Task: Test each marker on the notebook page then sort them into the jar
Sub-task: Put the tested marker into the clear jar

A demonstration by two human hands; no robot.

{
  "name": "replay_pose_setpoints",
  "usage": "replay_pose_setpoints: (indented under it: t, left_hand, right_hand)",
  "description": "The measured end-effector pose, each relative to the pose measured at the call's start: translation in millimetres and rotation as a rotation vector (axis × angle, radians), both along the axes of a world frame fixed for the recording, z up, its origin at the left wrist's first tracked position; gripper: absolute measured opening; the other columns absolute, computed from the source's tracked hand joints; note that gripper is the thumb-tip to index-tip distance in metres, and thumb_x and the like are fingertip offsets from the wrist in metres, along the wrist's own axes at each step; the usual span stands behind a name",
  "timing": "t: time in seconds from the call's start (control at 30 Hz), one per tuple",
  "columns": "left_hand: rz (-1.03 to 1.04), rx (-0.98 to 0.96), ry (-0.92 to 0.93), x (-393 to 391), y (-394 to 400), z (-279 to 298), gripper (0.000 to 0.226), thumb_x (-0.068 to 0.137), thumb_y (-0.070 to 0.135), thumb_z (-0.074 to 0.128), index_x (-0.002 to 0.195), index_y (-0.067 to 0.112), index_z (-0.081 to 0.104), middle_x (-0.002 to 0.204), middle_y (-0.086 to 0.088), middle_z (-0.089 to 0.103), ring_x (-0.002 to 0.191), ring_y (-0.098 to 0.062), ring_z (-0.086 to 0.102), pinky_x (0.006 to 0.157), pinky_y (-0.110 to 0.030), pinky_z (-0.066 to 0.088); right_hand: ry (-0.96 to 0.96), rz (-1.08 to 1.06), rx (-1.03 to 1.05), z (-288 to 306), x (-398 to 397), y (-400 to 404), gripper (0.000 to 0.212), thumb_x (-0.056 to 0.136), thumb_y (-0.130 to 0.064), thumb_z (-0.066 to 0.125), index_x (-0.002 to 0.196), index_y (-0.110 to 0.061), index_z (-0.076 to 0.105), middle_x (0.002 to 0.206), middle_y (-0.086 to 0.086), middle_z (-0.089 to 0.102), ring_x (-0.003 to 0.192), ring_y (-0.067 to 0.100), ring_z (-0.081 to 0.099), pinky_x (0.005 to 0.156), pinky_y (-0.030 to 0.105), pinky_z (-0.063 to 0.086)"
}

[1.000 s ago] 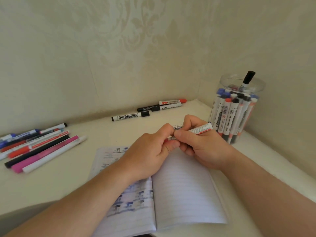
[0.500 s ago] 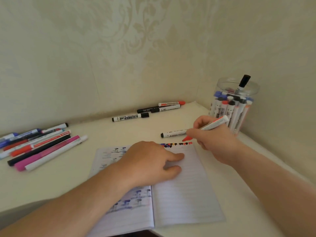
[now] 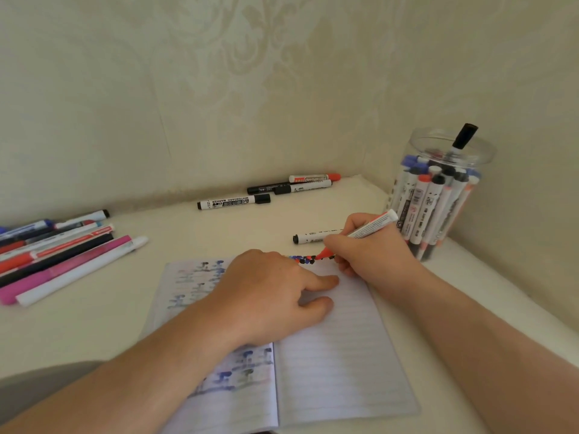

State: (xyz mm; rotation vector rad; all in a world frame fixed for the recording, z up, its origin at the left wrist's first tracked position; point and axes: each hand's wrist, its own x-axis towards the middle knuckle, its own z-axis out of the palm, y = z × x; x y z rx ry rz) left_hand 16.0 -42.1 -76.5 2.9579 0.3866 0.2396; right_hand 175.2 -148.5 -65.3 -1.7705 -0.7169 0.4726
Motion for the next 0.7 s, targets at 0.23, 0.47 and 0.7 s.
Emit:
replay_pose_setpoints:
  t: [0.23,0.47,0.7]
  left_hand:
    - [-0.002,0.012,-0.003,-0.5,-0.8,-0.6,0.046,0.094,0.069,0.036,0.14,0.068,0.04,0.098,0.011,0.071,0.091,-0.011,0.06,0.072,-0.031,0.038]
    - [0.006,0.029,-0.009,0.0,-2.2,1.2,0.046,0.093,0.07,0.037,0.14,0.068,0.039,0.097,0.01,0.07,0.091,-0.011,0.06,0.072,-0.032,0.035]
    - [0.015,0.018,-0.001,-1.4,-4.0,2.0,0.046,0.094,0.069,0.036,0.14,0.068,0.04,0.083,0.01,0.065,0.082,-0.011,0.053,0.073,-0.033,0.033]
  right_hand:
    - [-0.115,-0.035,-0.049,-3.8,-1.4,1.6,0.024,0.075,-0.007,0.074,0.064,-0.013,0.054,0.057,0.012,0.064,0.048,0.016,0.056,0.046,0.025,0.041]
    - [-0.102,0.004,-0.039,-3.0,-1.9,-0.3,0.028,0.075,-0.007,0.076,0.058,-0.017,0.055,0.058,0.014,0.066,0.05,0.017,0.057,0.051,0.029,0.043]
    - [-0.077,-0.012,-0.004,-5.2,1.0,0.0,0.028,0.077,-0.006,0.073,0.061,-0.015,0.053,0.059,0.017,0.065,0.049,0.02,0.056,0.05,0.029,0.041]
